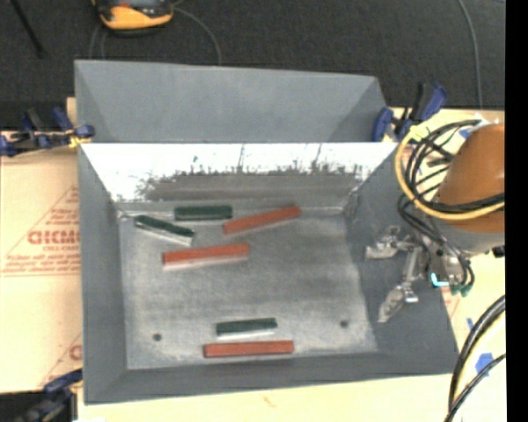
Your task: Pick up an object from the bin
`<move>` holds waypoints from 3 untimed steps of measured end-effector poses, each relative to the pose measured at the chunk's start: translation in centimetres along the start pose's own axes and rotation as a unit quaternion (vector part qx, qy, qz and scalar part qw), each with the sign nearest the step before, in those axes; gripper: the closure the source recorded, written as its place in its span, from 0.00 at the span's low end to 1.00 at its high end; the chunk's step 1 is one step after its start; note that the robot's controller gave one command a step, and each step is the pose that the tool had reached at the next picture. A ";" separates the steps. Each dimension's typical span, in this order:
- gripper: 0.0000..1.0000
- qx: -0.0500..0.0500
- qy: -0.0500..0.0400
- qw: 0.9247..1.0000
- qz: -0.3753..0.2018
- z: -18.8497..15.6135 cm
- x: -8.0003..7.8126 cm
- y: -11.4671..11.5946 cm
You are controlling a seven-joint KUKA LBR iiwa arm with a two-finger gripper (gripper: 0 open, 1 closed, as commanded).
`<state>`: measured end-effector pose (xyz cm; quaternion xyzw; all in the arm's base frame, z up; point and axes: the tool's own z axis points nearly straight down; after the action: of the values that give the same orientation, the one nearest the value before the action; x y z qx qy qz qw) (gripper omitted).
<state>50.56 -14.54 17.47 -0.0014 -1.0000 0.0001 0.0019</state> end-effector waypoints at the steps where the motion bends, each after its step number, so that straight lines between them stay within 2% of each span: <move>1: 0.00 0.001 -0.004 1.000 -0.002 -0.4 -0.2 0.0; 2: 0.00 0.002 -0.006 0.999 -0.044 0.9 0.4 1.8; 3: 0.00 0.000 -0.004 0.996 -0.091 4.0 -0.1 4.9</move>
Offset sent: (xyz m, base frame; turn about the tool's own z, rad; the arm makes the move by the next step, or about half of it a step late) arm -0.0185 0.0606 -0.0377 -0.2580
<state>50.69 -9.67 13.43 0.0891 -0.9960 0.0003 -0.0021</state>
